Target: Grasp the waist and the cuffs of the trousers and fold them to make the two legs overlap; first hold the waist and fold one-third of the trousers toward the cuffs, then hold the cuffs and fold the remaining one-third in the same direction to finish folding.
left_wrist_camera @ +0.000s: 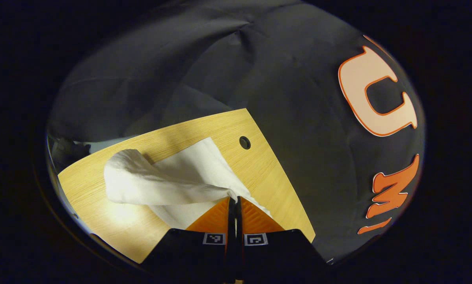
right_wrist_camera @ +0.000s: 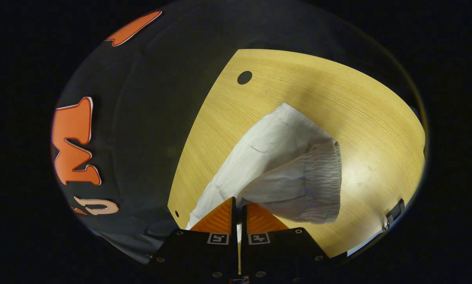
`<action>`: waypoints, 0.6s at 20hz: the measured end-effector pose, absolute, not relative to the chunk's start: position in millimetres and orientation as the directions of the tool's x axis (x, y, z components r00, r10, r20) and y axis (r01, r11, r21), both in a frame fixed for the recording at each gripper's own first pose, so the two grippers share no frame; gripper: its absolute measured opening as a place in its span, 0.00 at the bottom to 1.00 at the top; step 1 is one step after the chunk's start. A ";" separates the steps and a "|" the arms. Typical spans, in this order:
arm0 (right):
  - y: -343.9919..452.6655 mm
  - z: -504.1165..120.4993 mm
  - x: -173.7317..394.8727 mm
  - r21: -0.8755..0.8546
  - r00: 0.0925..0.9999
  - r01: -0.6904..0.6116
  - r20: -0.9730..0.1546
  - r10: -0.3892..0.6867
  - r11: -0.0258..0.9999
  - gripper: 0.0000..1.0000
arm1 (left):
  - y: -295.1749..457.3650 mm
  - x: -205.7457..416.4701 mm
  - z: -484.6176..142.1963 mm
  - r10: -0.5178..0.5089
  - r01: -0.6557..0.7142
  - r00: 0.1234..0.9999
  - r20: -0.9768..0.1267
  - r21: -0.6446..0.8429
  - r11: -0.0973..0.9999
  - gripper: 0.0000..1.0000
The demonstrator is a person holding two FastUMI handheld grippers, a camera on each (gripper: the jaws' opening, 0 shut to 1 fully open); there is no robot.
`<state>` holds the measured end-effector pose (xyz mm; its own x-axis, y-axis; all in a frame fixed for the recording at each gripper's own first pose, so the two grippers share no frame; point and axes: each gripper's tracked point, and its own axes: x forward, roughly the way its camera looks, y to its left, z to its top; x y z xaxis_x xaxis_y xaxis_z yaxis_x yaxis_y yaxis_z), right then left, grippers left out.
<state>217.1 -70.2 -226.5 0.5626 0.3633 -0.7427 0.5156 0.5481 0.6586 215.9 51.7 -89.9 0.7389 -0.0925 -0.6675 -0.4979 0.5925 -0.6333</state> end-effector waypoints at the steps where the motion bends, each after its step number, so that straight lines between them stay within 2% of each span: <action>1: -67.8 -228.6 231.2 0.660 0.569 0.520 -0.741 0.356 0.542 0.03 | 48.6 231.6 -93.7 -0.103 -0.492 0.736 -0.669 -0.634 0.597 0.04; 6: -56.6 -262.6 282.3 0.619 0.533 0.557 -0.778 0.333 0.553 0.03 | 42.2 303.1 -137.1 -0.122 -0.491 0.683 -0.720 -0.577 0.653 0.03; 10: -52.0 -285.1 303.8 0.571 0.487 0.609 -0.817 0.308 0.550 0.04 | 40.4 331.9 -180.8 -0.135 -0.511 0.611 -0.780 -0.518 0.686 0.04; 12: -49.6 -290.6 311.1 0.557 0.477 0.615 -0.826 0.300 0.558 0.09 | 40.1 339.9 -193.2 -0.127 -0.512 0.590 -0.798 -0.491 0.705 0.04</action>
<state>311.1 -49.6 -290.6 0.4766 0.2996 -0.8265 0.6148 0.5584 0.5569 339.9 40.1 -193.2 0.5896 -0.1270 -0.7976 -0.5123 0.7047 -0.4909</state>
